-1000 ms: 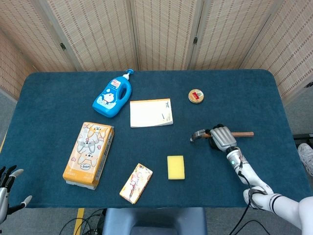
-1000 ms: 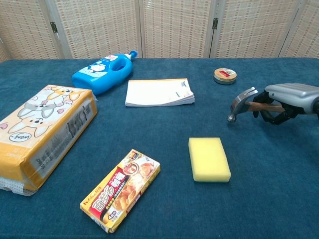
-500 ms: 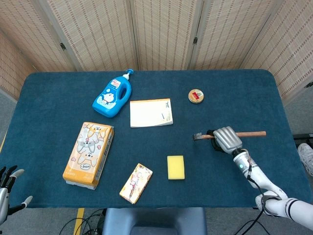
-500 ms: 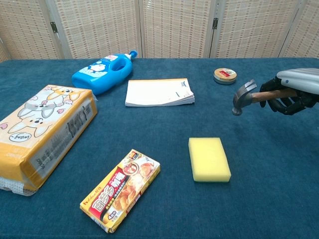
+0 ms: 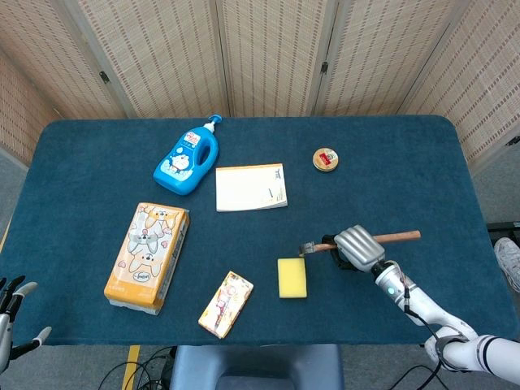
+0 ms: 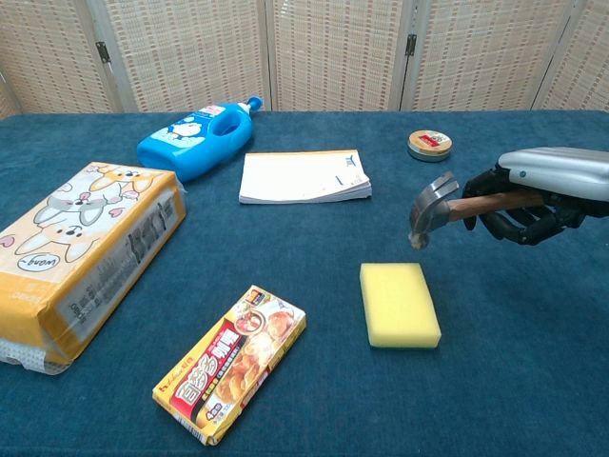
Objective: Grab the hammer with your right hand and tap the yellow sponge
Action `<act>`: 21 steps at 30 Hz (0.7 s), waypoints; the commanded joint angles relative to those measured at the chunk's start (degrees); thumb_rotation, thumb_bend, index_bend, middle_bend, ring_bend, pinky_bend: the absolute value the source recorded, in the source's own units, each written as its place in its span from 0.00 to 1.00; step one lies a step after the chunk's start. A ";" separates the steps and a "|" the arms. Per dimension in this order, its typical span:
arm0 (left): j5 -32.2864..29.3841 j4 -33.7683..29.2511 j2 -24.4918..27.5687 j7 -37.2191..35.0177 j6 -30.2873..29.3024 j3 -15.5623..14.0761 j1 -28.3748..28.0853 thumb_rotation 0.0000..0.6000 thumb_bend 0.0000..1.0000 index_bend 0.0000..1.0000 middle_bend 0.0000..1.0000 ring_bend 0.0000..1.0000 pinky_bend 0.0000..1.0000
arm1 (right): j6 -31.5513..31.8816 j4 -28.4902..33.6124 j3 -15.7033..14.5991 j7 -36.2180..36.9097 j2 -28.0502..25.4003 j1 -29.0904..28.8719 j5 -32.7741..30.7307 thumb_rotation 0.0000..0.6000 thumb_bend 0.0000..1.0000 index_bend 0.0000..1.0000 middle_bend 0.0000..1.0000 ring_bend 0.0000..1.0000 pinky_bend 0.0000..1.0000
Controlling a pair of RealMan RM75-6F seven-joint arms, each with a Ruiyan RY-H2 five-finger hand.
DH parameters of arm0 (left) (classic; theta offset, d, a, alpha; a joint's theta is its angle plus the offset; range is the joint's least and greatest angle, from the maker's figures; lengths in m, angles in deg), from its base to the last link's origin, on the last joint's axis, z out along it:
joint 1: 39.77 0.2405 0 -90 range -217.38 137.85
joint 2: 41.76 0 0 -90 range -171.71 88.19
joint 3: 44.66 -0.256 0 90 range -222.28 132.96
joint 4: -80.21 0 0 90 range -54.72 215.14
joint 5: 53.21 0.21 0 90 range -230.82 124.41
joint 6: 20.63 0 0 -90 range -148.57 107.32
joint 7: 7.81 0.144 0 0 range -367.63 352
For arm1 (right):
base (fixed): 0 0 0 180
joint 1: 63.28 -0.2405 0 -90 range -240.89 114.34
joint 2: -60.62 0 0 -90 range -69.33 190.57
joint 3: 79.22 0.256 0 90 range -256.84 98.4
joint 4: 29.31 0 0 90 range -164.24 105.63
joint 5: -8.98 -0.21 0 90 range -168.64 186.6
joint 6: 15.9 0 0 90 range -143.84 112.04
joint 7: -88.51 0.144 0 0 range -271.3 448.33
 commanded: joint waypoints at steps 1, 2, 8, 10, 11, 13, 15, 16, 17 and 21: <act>-0.10 -0.11 0.21 0.01 -0.27 -0.02 0.25 1.00 0.20 0.23 0.16 0.06 0.16 | -0.48 2.51 -0.86 0.70 -1.05 -0.81 1.46 1.00 0.82 0.81 0.85 0.74 0.77; -0.16 -0.16 0.29 -0.02 -0.33 -0.02 0.34 1.00 0.20 0.23 0.16 0.06 0.16 | -0.66 3.14 -1.04 0.88 -1.32 -0.93 1.64 1.00 0.82 0.81 0.85 0.74 0.77; -0.07 -0.34 0.46 0.04 -0.51 -0.20 0.65 1.00 0.20 0.23 0.16 0.06 0.16 | -1.77 4.98 -2.10 0.61 -1.81 -1.49 2.30 1.00 0.82 0.81 0.85 0.75 0.77; -0.03 -0.37 0.47 0.03 -0.50 -0.22 0.68 1.00 0.20 0.23 0.16 0.06 0.16 | -2.95 4.73 -2.47 -0.24 -1.27 -1.82 1.99 1.00 0.82 0.81 0.85 0.75 0.77; -0.01 -0.39 0.48 0.01 -0.50 -0.21 0.68 1.00 0.20 0.23 0.16 0.06 0.16 | -3.63 4.40 -2.68 -0.79 -0.90 -2.00 1.82 1.00 0.82 0.81 0.85 0.75 0.77; -0.02 -0.38 0.49 -0.12 -0.49 -0.21 0.71 1.00 0.20 0.23 0.16 0.06 0.16 | -4.95 3.48 -3.09 -2.07 0.04 -2.22 1.22 1.00 0.82 0.81 0.85 0.75 0.77; -0.15 -0.28 0.45 -0.21 -0.41 -0.17 0.74 1.00 0.20 0.23 0.16 0.06 0.16 | -5.78 2.73 -3.19 -2.52 0.91 -2.22 0.29 1.00 0.82 0.82 0.85 0.75 0.77; -0.18 -0.25 0.44 -0.21 -0.35 -0.18 0.73 1.00 0.20 0.23 0.16 0.06 0.16 | -5.99 2.60 -3.21 -2.61 1.05 -2.24 0.07 1.00 0.82 0.82 0.85 0.75 0.77; -0.17 -0.22 0.43 -0.23 -0.26 -0.20 0.72 1.00 0.20 0.23 0.16 0.06 0.16 | -6.21 2.37 -3.24 -2.91 1.23 -2.26 -0.20 1.00 0.82 0.82 0.85 0.75 0.77; -0.03 -0.18 0.36 -0.26 -0.33 -0.15 0.72 1.00 0.20 0.23 0.16 0.06 0.16 | -4.90 2.78 -2.92 -2.64 0.80 -1.90 -0.31 1.00 0.82 0.82 0.85 0.75 0.77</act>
